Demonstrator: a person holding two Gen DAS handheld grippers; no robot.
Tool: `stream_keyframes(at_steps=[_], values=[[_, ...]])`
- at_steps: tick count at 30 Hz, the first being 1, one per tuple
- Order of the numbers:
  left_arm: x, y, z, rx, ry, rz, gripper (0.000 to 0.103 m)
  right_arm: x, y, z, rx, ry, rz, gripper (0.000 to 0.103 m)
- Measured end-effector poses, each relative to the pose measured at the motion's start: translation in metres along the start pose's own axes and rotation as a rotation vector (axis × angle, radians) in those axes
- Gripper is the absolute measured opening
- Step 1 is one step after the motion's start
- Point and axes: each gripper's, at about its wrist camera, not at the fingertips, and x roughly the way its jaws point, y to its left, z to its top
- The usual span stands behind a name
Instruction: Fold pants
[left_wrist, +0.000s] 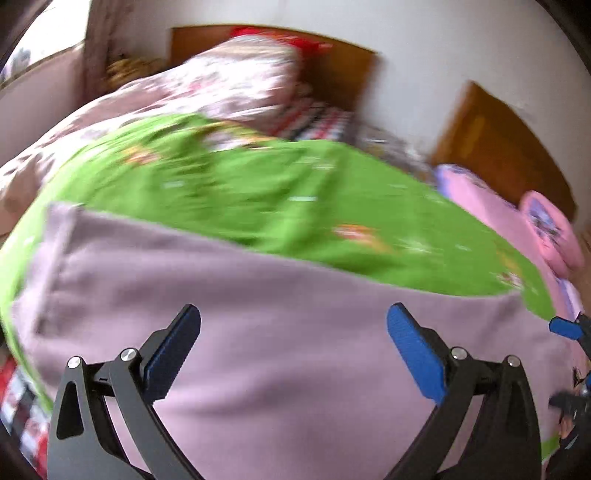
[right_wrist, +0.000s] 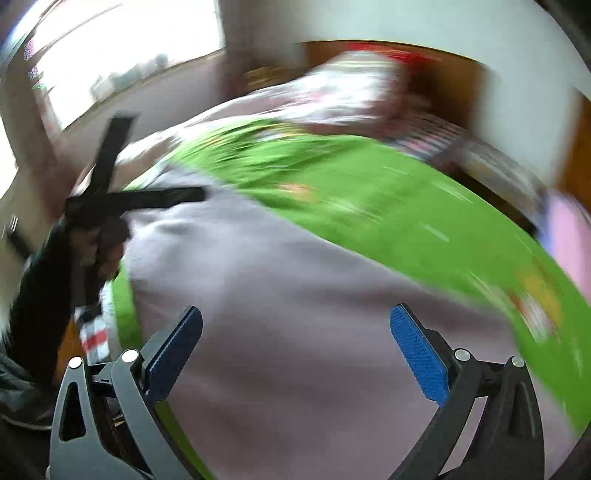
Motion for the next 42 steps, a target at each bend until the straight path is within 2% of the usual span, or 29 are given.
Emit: stream_keyframes(at_steps=[2, 4, 5, 7, 9, 10, 12, 14, 16, 20, 22, 25, 27, 29, 32, 35, 36, 37, 39, 42], values=[[0.013, 0.04, 0.007, -0.042, 0.032, 0.076, 0.101, 0.043, 0.025, 0.028, -0.085, 0.056, 0.059, 0.098], [0.028, 0.066, 0.012, -0.059, 0.087, 0.062, 0.101, 0.076, 0.042, 0.044, -0.109, 0.094, 0.101, 0.098], [0.031, 0.071, 0.013, -0.045, 0.084, 0.049, 0.101, 0.091, 0.049, 0.049, -0.115, 0.116, 0.114, 0.098], [0.032, 0.069, 0.017, -0.015, 0.083, 0.069, 0.101, 0.115, 0.056, 0.056, -0.119, 0.147, 0.08, 0.098], [0.021, 0.064, 0.018, -0.02, 0.04, 0.13, 0.101, 0.128, 0.056, 0.056, -0.109, 0.151, 0.043, 0.098], [0.002, 0.063, 0.016, -0.044, -0.031, 0.136, 0.101, 0.131, 0.054, 0.053, -0.095, 0.153, 0.041, 0.098], [-0.038, 0.08, 0.004, -0.159, -0.143, 0.054, 0.101, 0.138, 0.042, 0.043, -0.051, 0.149, 0.064, 0.099], [-0.062, 0.107, -0.016, -0.304, -0.197, 0.045, 0.101, 0.133, 0.04, 0.039, -0.069, 0.084, 0.07, 0.099], [-0.072, 0.132, -0.034, -0.395, -0.207, 0.025, 0.101, 0.134, 0.045, 0.038, -0.096, 0.078, 0.048, 0.099], [-0.078, 0.182, -0.07, -0.543, -0.185, -0.07, 0.1, 0.131, 0.051, 0.046, -0.085, 0.081, 0.026, 0.099], [-0.079, 0.192, -0.084, -0.6, -0.191, -0.099, 0.1, 0.127, 0.067, 0.055, -0.105, 0.053, 0.089, 0.099], [-0.078, 0.19, -0.093, -0.62, -0.171, -0.04, 0.101, 0.125, 0.108, 0.07, -0.209, 0.044, 0.185, 0.099], [-0.073, 0.189, -0.095, -0.62, -0.155, -0.03, 0.101, 0.13, 0.143, 0.074, -0.333, 0.064, 0.235, 0.099], [-0.076, 0.19, -0.099, -0.618, -0.154, -0.003, 0.101, 0.138, 0.172, 0.073, -0.439, 0.078, 0.245, 0.098], [-0.085, 0.196, -0.106, -0.649, -0.167, 0.04, 0.101, 0.154, 0.207, 0.069, -0.579, 0.097, 0.195, 0.096], [-0.096, 0.202, -0.115, -0.674, -0.166, 0.039, 0.101, 0.169, 0.229, 0.061, -0.702, 0.11, 0.11, 0.079], [-0.097, 0.204, -0.116, -0.676, -0.165, 0.04, 0.101, 0.171, 0.233, 0.057, -0.732, 0.104, 0.073, 0.065], [-0.099, 0.205, -0.118, -0.679, -0.163, 0.025, 0.101, 0.172, 0.234, 0.056, -0.749, 0.094, 0.045, 0.061], [-0.102, 0.204, -0.122, -0.687, -0.163, -0.046, 0.101, 0.171, 0.233, 0.055, -0.75, 0.081, 0.048, 0.054], [-0.098, 0.201, -0.12, -0.705, -0.156, -0.163, 0.101, 0.163, 0.236, 0.048, -0.774, 0.051, 0.052, 0.034]])
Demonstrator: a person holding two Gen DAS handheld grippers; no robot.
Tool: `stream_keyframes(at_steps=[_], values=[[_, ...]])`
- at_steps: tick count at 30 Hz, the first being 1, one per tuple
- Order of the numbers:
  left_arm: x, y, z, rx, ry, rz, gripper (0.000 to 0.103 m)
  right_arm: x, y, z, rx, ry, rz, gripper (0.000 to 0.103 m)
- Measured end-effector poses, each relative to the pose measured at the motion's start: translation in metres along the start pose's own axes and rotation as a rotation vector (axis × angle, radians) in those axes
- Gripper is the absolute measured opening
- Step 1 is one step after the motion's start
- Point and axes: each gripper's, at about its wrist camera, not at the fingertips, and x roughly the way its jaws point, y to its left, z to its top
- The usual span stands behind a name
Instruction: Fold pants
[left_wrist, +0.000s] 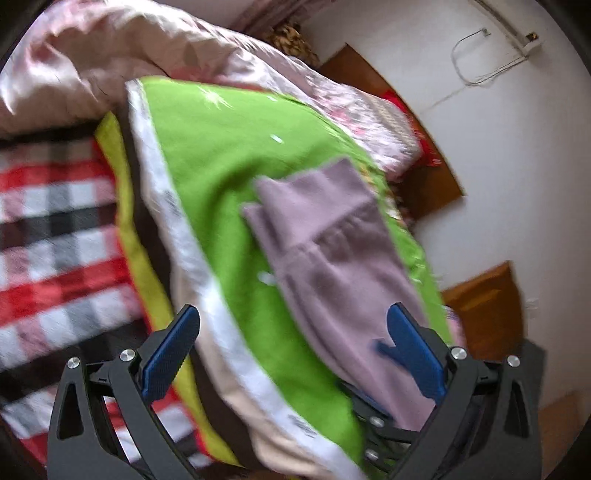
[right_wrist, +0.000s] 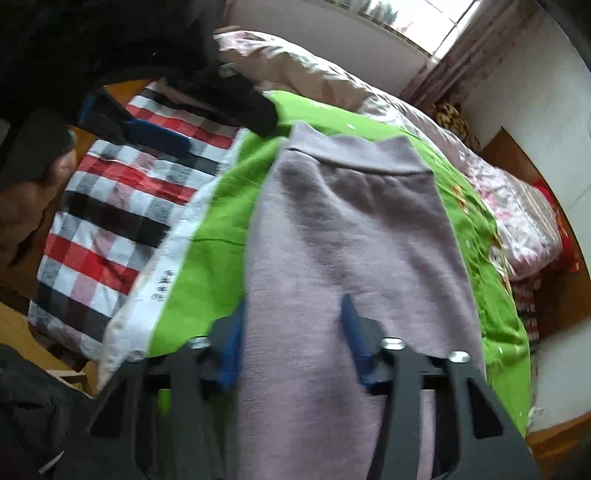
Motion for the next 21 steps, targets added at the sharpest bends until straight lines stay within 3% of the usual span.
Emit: stream_keyframes(at_steps=[3, 5, 12, 21], values=[[0.01, -0.006, -0.005, -0.032, 0.057, -0.114, 0.101, -0.006, -0.002, 0.001, 0.049, -0.023, -0.001, 0.025], [0.015, -0.012, -0.01, -0.036, 0.084, -0.15, 0.101, -0.011, -0.007, 0.002, 0.088, -0.035, -0.003, 0.022], [0.034, -0.025, -0.018, -0.026, 0.138, -0.207, 0.1, -0.017, -0.01, 0.004, 0.125, -0.048, -0.021, 0.015], [0.067, -0.019, 0.002, -0.141, 0.163, -0.341, 0.099, -0.03, -0.032, -0.001, 0.243, -0.097, 0.027, 0.014]])
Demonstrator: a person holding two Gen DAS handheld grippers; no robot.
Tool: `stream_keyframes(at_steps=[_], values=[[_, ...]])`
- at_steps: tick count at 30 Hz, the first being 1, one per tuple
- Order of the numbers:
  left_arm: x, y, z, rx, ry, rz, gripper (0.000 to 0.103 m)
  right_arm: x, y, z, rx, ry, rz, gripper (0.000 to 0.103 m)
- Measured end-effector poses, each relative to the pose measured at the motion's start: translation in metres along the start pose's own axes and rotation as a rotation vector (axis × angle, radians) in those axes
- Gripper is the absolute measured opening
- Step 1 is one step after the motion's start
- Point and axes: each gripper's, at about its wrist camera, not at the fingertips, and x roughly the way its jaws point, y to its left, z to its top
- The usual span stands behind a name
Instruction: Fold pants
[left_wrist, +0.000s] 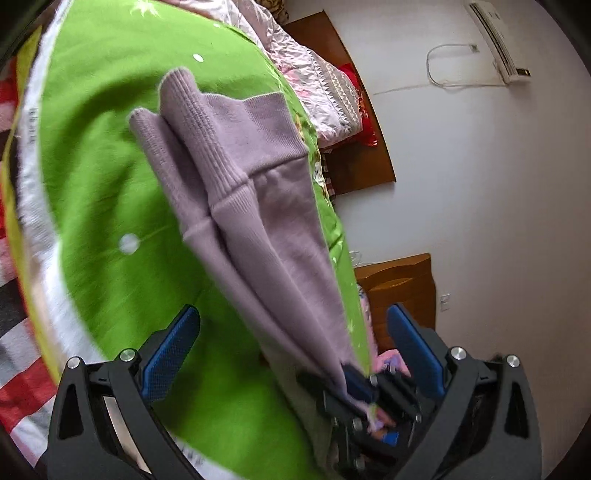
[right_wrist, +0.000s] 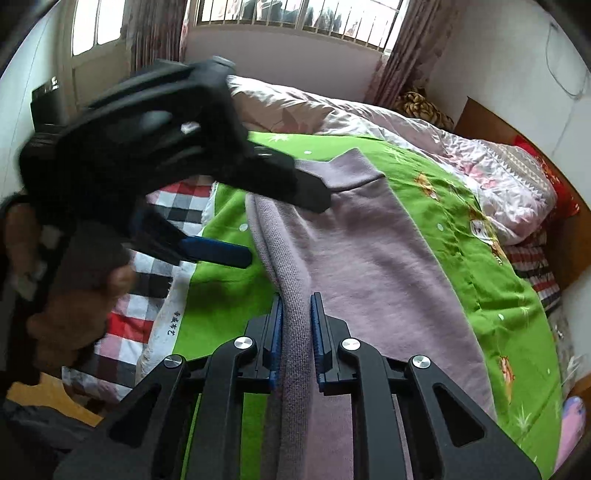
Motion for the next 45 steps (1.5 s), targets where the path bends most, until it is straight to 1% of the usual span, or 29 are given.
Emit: stream_keyframes(at_steps=[1, 2, 4, 5, 6, 7, 8, 9, 10, 11, 12, 14, 16, 18, 20, 22, 25, 27, 28, 30, 33, 35, 38, 39, 41, 42, 43, 44, 45], values=[[0.007, 0.001, 0.004, -0.006, 0.006, -0.004, 0.098, -0.001, 0.0, 0.0, 0.0, -0.004, -0.003, 0.014], [0.012, 0.001, 0.009, -0.011, 0.012, -0.009, 0.092, -0.002, 0.001, 0.0, -0.001, -0.008, -0.004, 0.014], [0.023, 0.003, 0.02, -0.019, 0.013, -0.012, 0.073, -0.002, 0.0, 0.0, 0.002, -0.01, 0.006, 0.014], [0.029, 0.003, 0.025, -0.002, 0.014, -0.005, 0.047, -0.002, 0.0, 0.0, 0.01, -0.01, 0.021, 0.015], [0.033, 0.003, 0.029, 0.022, 0.014, 0.025, 0.028, -0.003, -0.001, -0.002, 0.024, -0.009, 0.069, 0.019], [0.034, 0.003, 0.031, 0.039, 0.008, 0.053, 0.019, -0.005, -0.003, -0.003, 0.04, -0.004, 0.124, 0.024], [0.034, 0.004, 0.033, 0.061, 0.004, 0.083, 0.012, -0.007, -0.006, -0.004, 0.06, 0.007, 0.171, 0.049], [0.034, 0.006, 0.033, 0.084, 0.006, 0.089, 0.011, -0.014, -0.014, -0.007, 0.097, 0.007, 0.23, 0.082], [0.032, 0.007, 0.033, 0.093, 0.006, 0.082, 0.011, -0.023, -0.022, -0.012, 0.129, -0.022, 0.241, 0.089], [0.03, 0.007, 0.033, 0.11, 0.003, 0.084, 0.011, -0.032, -0.032, -0.017, 0.156, -0.05, 0.244, 0.089], [0.029, 0.007, 0.034, 0.127, 0.003, 0.091, 0.011, -0.038, -0.046, -0.025, 0.195, -0.046, 0.246, 0.088], [0.031, 0.005, 0.033, 0.161, 0.007, 0.099, 0.011, -0.043, -0.068, -0.037, 0.252, -0.036, 0.188, 0.085], [0.031, 0.004, 0.033, 0.188, 0.005, 0.097, 0.011, -0.038, -0.09, -0.053, 0.33, 0.007, 0.119, 0.082], [0.032, 0.005, 0.033, 0.189, 0.0, 0.085, 0.011, -0.028, -0.099, -0.069, 0.395, 0.058, 0.1, 0.082], [0.034, 0.009, 0.035, 0.188, -0.008, 0.071, 0.011, -0.015, -0.085, -0.083, 0.369, 0.118, 0.114, 0.082], [0.034, 0.012, 0.038, 0.182, -0.01, 0.064, 0.011, -0.017, -0.063, -0.09, 0.249, 0.078, 0.028, 0.084], [0.033, 0.003, 0.04, 0.205, -0.013, 0.1, 0.011, -0.017, -0.071, -0.091, 0.285, 0.118, 0.052, 0.085], [0.029, -0.012, 0.037, 0.242, -0.032, 0.129, 0.011, -0.026, -0.068, -0.09, 0.246, 0.126, 0.018, 0.085], [0.026, -0.026, 0.035, 0.276, -0.05, 0.136, 0.011, -0.031, -0.066, -0.093, 0.241, 0.118, 0.014, 0.085], [0.018, -0.061, 0.026, 0.359, -0.085, 0.135, 0.011, -0.03, -0.06, -0.106, 0.237, 0.146, 0.045, 0.086], [0.011, -0.114, 0.009, 0.504, -0.123, 0.152, 0.011, -0.044, -0.054, -0.126, 0.284, 0.088, 0.051, 0.088], [0.011, -0.158, -0.012, 0.62, -0.141, 0.148, 0.011, -0.044, -0.053, -0.125, 0.28, 0.094, 0.034, 0.088], [0.026, -0.221, -0.049, 0.779, -0.138, 0.147, 0.011, -0.054, -0.044, -0.126, 0.307, 0.117, -0.02, 0.088], [0.034, -0.244, -0.068, 0.855, -0.132, 0.156, 0.011, -0.069, -0.045, -0.133, 0.334, 0.103, 0.023, 0.088], [0.046, -0.273, -0.099, 0.958, -0.106, 0.155, 0.011, -0.104, -0.052, -0.15, 0.426, 0.026, 0.138, 0.085], [0.055, -0.286, -0.116, 1.002, -0.084, 0.147, 0.011, -0.137, -0.059, -0.167, 0.496, -0.063, 0.169, 0.085], [0.069, -0.299, -0.14, 1.052, -0.039, 0.126, 0.012, -0.167, -0.066, -0.186, 0.546, -0.14, 0.18, 0.086], [0.083, -0.307, -0.158, 1.084, 0.003, 0.11, 0.015, -0.199, -0.075, -0.21, 0.602, -0.219, 0.163, 0.087], [0.096, -0.312, -0.179, 1.112, 0.051, 0.095, 0.02, -0.221, -0.082, -0.229, 0.65, -0.268, 0.132, 0.091]])
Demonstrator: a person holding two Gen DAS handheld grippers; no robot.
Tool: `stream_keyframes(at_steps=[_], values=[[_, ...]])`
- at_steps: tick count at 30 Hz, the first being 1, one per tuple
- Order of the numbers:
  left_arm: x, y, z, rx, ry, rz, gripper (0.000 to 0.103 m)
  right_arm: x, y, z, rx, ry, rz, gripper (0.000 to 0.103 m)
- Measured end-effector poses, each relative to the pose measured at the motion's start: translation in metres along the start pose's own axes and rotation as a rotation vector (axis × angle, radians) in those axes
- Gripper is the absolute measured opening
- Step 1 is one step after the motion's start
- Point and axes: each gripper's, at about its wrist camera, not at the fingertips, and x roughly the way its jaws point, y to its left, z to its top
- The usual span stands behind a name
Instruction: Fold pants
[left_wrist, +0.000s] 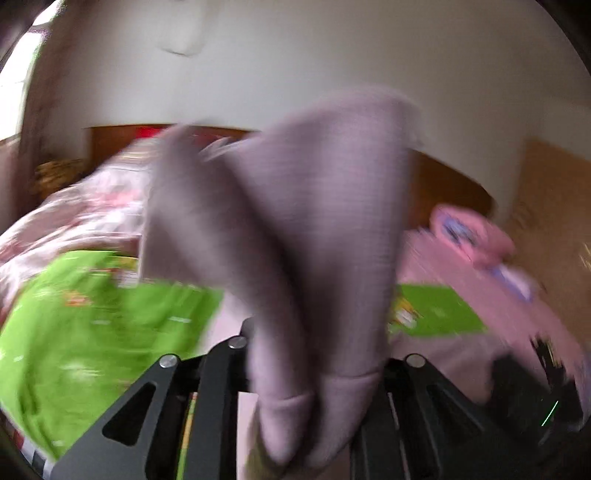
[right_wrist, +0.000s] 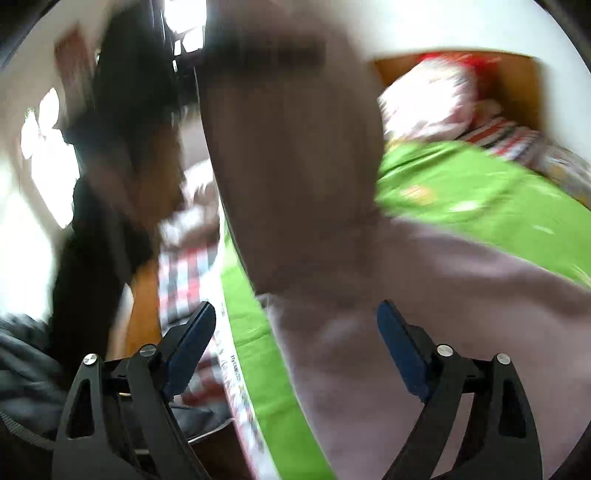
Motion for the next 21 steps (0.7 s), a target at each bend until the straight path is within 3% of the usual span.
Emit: stream_keyframes(at_steps=[1, 3, 5, 7, 10, 12, 14, 18, 21], values=[[0.02, -0.03, -0.01, 0.04, 0.047, -0.047, 0.023, -0.03, -0.015, -0.008, 0.053, -0.063, -0.039, 0.091], [0.055, -0.07, -0.034, 0.082, 0.142, -0.121, 0.055, -0.086, -0.044, -0.029, 0.164, -0.162, -0.133, 0.091], [0.097, -0.111, -0.073, 0.123, 0.296, -0.225, 0.071, -0.137, -0.073, -0.058, 0.298, -0.243, -0.26, 0.091], [0.112, -0.131, -0.099, 0.163, 0.37, -0.283, 0.071, -0.164, -0.095, -0.08, 0.413, -0.272, -0.339, 0.091], [0.099, -0.119, -0.112, 0.139, 0.356, -0.303, 0.078, -0.181, -0.117, -0.11, 0.565, -0.277, -0.393, 0.091], [0.078, -0.094, -0.111, 0.082, 0.312, -0.246, 0.087, -0.174, -0.126, -0.121, 0.617, -0.25, -0.387, 0.091], [0.052, -0.051, -0.109, -0.003, 0.261, -0.135, 0.093, -0.154, -0.129, -0.123, 0.64, -0.195, -0.35, 0.091], [0.004, 0.011, -0.124, -0.12, 0.252, 0.057, 0.093, -0.102, -0.124, -0.1, 0.599, -0.088, -0.271, 0.091], [-0.005, 0.03, -0.137, -0.127, 0.264, 0.139, 0.093, -0.075, -0.122, -0.083, 0.548, -0.017, -0.257, 0.091]])
